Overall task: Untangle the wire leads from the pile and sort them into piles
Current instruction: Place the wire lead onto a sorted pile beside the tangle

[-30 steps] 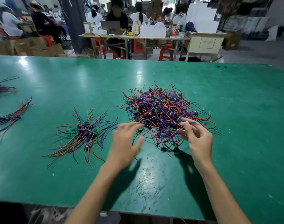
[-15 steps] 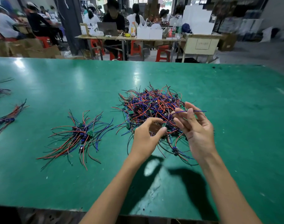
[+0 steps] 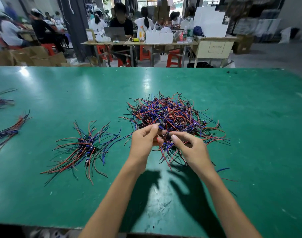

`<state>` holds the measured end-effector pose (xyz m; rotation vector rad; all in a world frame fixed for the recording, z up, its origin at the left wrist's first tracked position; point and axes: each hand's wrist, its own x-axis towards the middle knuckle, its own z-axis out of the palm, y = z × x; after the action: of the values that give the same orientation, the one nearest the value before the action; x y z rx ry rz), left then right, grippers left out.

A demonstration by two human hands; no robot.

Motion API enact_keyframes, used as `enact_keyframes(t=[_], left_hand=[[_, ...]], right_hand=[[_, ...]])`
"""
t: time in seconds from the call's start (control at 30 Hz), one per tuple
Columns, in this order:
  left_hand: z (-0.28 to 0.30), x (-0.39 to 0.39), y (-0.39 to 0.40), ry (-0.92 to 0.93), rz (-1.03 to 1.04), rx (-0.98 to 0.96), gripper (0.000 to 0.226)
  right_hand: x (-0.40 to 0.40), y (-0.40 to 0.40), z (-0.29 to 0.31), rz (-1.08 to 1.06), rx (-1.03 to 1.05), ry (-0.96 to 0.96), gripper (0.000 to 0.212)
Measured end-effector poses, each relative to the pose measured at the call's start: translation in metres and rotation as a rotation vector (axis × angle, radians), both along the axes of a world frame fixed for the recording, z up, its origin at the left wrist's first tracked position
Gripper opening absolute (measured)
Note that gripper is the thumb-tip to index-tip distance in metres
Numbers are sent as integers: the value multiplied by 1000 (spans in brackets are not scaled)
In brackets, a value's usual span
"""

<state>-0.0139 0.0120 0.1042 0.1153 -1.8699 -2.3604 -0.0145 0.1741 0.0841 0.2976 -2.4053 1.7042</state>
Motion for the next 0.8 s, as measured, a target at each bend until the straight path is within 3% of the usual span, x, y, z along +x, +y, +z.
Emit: enact_keyframes(t=[0.13, 0.3, 0.47, 0.57, 0.7, 0.8], left_hand=[[-7, 10, -6, -26, -147, -23, 19], [-14, 20, -14, -69, -287, -146, 21], [-16, 24, -15, -69, -318, -170, 25], [-20, 27, -12, -59, -295, -139, 27], [-30, 29, -13, -70, -264, -91, 25], [-28, 20, -41, 10, -44, -155, 22]], right_hand=[[-2, -16, 12, 59, -372, -168, 16], [-1, -16, 12, 37, -481, -205, 19], [1, -18, 2, -97, -610, -221, 39], [4, -19, -1, -38, -683, -306, 36], [10, -18, -11, 62, -494, -251, 25], [9, -10, -14, 23, -272, -124, 21]])
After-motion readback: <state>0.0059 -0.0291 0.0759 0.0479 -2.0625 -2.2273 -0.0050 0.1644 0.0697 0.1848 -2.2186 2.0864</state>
